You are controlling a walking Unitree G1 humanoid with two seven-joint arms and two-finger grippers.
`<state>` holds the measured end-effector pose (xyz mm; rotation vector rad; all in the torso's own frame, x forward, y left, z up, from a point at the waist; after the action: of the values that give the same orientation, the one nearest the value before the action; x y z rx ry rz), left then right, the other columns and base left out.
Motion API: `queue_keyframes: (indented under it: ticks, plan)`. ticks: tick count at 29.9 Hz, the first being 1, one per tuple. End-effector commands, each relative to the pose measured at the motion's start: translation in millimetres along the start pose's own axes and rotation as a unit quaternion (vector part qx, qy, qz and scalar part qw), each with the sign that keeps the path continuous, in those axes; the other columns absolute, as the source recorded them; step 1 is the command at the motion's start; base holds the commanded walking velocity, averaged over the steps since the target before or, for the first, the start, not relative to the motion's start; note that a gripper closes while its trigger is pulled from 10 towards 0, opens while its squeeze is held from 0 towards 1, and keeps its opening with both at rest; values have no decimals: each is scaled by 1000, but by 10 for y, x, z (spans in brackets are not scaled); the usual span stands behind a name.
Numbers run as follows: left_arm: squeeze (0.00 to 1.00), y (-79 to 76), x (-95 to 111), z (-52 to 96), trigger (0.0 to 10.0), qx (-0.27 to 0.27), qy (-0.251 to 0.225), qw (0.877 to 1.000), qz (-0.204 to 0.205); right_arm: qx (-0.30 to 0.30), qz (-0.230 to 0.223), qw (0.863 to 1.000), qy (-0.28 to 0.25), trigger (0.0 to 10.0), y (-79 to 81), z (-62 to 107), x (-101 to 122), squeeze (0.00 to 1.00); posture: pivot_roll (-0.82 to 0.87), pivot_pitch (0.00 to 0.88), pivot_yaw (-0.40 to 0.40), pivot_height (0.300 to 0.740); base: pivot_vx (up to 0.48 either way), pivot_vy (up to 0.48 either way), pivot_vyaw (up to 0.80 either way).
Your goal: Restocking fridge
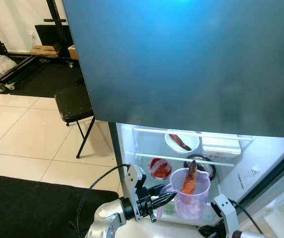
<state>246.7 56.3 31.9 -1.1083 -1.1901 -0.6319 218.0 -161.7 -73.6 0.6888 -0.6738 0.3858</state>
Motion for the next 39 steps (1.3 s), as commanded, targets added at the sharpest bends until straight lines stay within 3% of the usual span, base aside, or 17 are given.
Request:
queue_keyframes:
  ticks: [1, 7, 13, 17, 20, 29, 39]
  plan:
    - [0, 31, 23, 58, 10000, 7, 0, 1000, -14, 21, -7, 998, -62, 10000, 13, -12, 271, 0, -34, 0, -32, 740, 0, 0, 0]
    - [0, 123, 85, 135, 10000, 29, -13, 999, -15, 19, -9, 986, -163, 10000, -19, 6, 741, 0, -37, 0, -32, 740, 0, 0, 0]
    - [0, 253, 147, 238, 10000, 66, -26, 997, -22, 11, -2, 981, -194, 10000, -50, 47, 911, 0, -36, 0, -29, 740, 0, 0, 0]
    - [0, 307, 175, 282, 10000, 83, -29, 996, -30, -13, 11, 981, -194, 10000, -102, 65, 947, 0, -34, 0, -27, 740, 0, 0, 0]
    - [0, 469, 262, 354, 10000, 144, -41, 987, -59, -67, 23, 976, -206, 10000, -223, 117, 1061, 0, -33, 0, -26, 740, 0, 0, 0]
    - [0, 655, 465, 404, 10000, 215, -80, 968, -100, -79, 24, 971, -225, 10000, -250, 160, 1178, 0, -38, 0, -30, 735, 0, 0, 0]
    - [0, 699, 545, 407, 10000, 216, -88, 966, -112, -91, 9, 968, -233, 10000, -282, 170, 1205, 0, -36, 0, -28, 705, 0, 0, 0]
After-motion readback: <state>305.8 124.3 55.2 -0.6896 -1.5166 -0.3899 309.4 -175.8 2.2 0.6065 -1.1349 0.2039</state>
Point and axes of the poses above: a point about 5 cm out from each wrist's last joint towards the gripper, its own z axis pointing back from the gripper into the wrist, its own x axis along the axis of the wrist's last joint, y = z × x, the point moved 4 cm from there along -z, pointing out of the wrist towards the gripper, and after that the axes turned 2 degrees about z, right-handed, at the moved point
